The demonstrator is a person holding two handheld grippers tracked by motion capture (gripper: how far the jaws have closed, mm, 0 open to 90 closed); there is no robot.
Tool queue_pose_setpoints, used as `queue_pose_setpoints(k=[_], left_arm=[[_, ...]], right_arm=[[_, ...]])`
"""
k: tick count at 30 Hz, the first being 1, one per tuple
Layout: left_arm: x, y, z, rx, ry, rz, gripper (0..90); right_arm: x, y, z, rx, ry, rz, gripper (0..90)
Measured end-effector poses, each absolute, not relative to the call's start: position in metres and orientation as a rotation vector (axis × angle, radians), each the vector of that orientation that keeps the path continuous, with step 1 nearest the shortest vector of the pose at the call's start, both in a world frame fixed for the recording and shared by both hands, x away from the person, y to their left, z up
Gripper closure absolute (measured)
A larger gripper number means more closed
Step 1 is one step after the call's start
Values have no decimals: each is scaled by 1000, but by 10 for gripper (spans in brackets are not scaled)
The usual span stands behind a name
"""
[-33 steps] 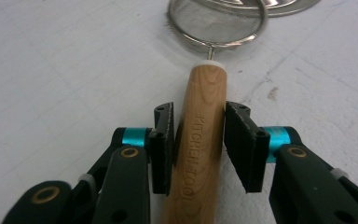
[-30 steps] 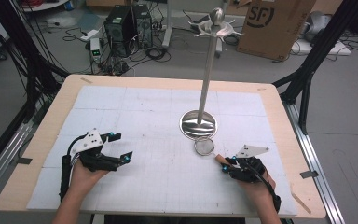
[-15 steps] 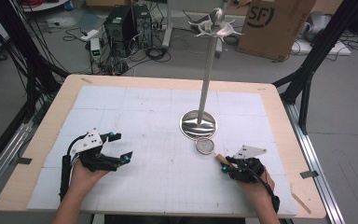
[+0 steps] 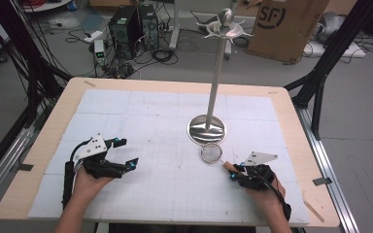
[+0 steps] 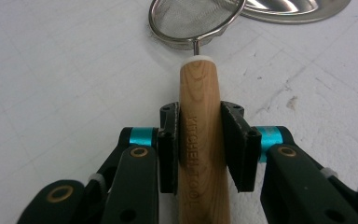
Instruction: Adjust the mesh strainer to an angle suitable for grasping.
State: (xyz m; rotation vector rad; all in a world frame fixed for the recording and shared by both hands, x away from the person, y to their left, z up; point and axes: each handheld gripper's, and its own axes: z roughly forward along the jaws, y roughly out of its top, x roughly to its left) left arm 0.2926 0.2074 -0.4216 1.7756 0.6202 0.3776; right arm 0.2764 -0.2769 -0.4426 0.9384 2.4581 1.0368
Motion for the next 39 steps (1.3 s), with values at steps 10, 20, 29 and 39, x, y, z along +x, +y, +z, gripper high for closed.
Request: queue_pose_setpoints(k=[10,20,29,39], left_arm=[[293,208,-421,1771,622,380,161],[293,208,-421,1772,622,380,161],[293,207,-422,1779,620,377,161],[292,208,-421,1777,623,381,161]], right_arm=[[275,-264,-441,871,2534,1077,700],[269,-235,-440,711,2656,1152,700],[262,-209,-441,628,2700,1130,688],[266,-220,-444,673,2660,1120,606]])
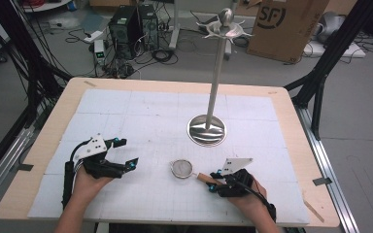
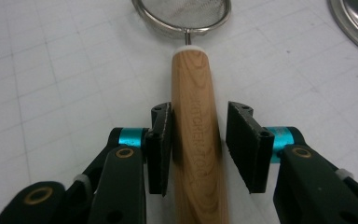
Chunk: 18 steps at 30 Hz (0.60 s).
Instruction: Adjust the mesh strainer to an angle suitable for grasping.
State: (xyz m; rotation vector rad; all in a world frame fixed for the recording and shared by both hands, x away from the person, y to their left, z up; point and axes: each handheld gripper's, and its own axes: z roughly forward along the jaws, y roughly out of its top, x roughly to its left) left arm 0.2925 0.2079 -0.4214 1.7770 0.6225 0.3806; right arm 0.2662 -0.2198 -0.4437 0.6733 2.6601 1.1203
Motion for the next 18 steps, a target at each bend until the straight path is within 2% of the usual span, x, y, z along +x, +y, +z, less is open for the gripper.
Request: queue_pose_setpoints(k=[7,18], left_arm=[[293,208,-421,1778,624,383,161],[293,208,-422,1786,625,384,161]], right_arm=[[269,-233,-443,716,2636,1106,616],[268,-230,-443,656,2670,1130,665]])
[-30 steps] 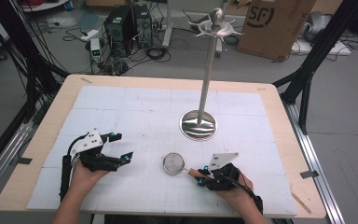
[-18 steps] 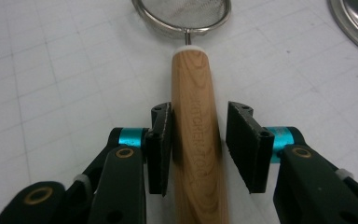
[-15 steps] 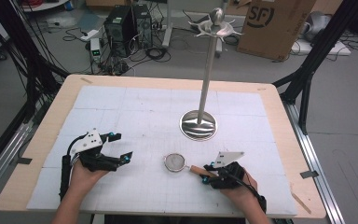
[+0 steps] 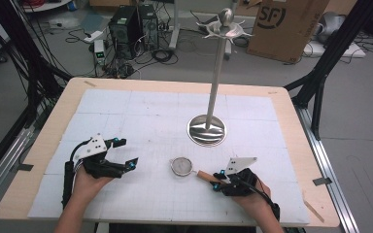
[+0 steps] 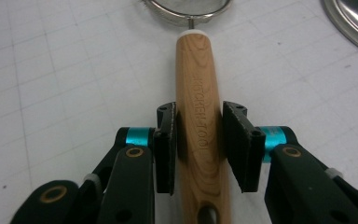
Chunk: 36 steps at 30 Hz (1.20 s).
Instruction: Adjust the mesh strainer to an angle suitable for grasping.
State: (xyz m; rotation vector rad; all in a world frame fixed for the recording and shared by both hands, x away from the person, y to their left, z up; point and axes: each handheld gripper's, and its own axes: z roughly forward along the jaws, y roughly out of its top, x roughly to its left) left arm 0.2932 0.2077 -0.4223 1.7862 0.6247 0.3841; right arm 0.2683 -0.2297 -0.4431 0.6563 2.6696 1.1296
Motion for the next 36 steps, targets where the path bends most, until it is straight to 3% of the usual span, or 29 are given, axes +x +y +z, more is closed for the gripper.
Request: queue_pose_setpoints(k=[18,36], left_arm=[[294,205,-423,1783,625,382,163],[293,208,-421,1766,630,400,164]], right_arm=[[285,-198,-444,581,2714,1211,694],[300,-104,-443,367,2798,1237,697]])
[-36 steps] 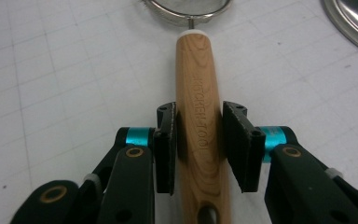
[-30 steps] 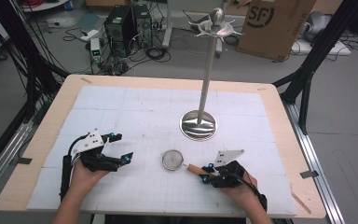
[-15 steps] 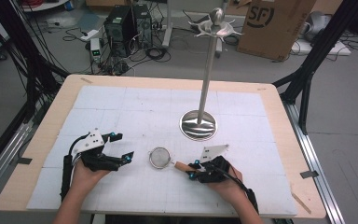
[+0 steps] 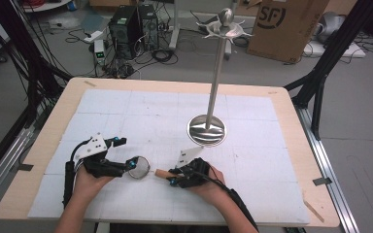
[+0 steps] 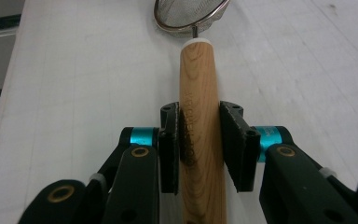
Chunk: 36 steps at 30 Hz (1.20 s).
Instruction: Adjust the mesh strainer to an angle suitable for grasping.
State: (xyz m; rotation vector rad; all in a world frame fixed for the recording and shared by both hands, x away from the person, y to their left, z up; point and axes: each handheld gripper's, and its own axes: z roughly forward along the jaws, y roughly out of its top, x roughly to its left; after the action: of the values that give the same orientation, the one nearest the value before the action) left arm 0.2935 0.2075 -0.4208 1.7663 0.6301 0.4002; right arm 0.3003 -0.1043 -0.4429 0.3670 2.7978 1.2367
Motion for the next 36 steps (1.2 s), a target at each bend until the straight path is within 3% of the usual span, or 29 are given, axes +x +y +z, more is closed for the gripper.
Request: queue_pose_setpoints(k=[6,11,36], left_arm=[[294,208,-421,1769,630,400,164],[294,208,-422,1772,635,400,164],[294,209,-421,1774,634,403,164]], right_arm=[[304,-93,-444,381,2806,1229,680],[299,-102,-443,419,2803,1166,582],[325,-142,-447,710,2607,1144,566]])
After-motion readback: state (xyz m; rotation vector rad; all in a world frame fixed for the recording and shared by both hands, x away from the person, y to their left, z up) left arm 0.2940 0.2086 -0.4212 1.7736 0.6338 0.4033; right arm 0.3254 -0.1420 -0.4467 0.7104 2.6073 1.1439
